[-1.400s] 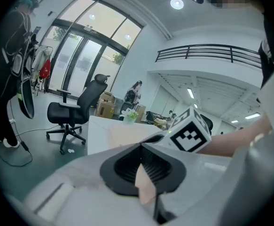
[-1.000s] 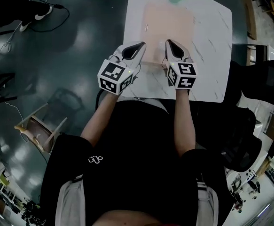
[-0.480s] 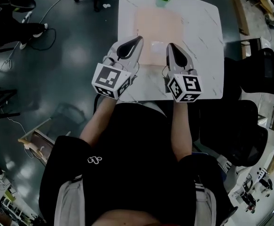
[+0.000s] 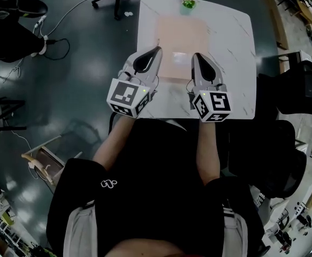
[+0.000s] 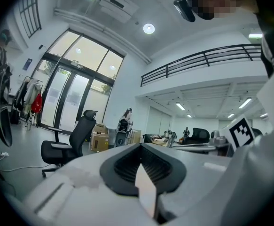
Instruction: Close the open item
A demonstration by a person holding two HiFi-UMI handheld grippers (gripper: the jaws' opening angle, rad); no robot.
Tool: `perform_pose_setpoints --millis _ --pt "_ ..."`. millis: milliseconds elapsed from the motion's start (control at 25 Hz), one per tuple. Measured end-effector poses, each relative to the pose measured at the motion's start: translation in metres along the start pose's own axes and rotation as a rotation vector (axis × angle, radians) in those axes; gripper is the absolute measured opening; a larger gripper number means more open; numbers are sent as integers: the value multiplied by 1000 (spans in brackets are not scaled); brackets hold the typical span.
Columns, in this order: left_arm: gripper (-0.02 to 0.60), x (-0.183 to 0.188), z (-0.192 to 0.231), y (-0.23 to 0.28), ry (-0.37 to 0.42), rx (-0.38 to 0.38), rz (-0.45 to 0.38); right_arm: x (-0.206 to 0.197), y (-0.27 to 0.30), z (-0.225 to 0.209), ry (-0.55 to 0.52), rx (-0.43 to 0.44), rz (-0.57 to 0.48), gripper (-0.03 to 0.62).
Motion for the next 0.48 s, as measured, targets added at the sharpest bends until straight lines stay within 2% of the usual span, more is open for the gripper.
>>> perform_pose_setpoints --millis 480 --pt "-2 -1 3 -1 0 37 -5 8 2 -2 -24 22 -10 -2"
Point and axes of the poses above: the fingertips, and each gripper's own axes: y forward along the fingers, z to its left, x out of its top, the point moved 1 cm from there along -y, backward along the fingers, and after that the axes turned 1 degree about -z, right-handed, at the moved point
